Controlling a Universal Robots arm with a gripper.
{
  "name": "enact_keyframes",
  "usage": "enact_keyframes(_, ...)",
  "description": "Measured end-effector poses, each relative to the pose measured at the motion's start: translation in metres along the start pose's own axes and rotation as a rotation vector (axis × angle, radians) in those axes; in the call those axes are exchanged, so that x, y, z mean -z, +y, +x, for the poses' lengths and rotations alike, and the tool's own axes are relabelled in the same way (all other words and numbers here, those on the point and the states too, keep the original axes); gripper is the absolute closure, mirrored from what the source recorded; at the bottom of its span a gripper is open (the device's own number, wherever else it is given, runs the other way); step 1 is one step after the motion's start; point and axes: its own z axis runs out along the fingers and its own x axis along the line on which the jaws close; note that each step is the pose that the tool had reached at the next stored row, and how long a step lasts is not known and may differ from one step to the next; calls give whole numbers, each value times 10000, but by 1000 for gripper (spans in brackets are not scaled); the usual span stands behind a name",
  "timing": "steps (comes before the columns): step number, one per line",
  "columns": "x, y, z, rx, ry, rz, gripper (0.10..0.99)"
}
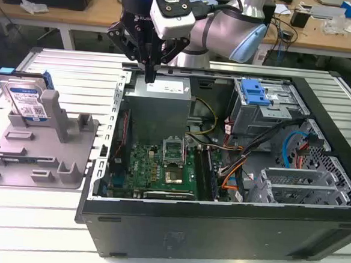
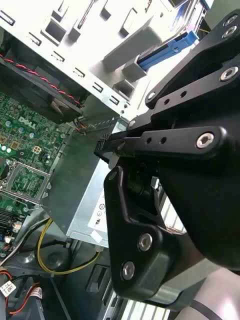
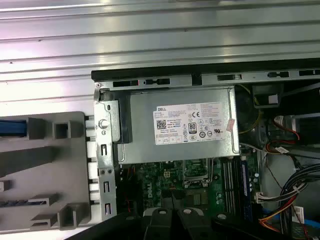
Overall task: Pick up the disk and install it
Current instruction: 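Reach for the disk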
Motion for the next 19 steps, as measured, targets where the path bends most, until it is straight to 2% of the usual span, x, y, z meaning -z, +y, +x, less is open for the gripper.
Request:
enact_keyframes(14,0,0,0,0,0,0,980)
enact_keyframes(15,-1,-1,21,-1,-2,-3,980)
enact_keyframes(16,3,5,138,-9,-1,0,980)
enact_keyframes(19,7,29,354,-14,-1,0,980)
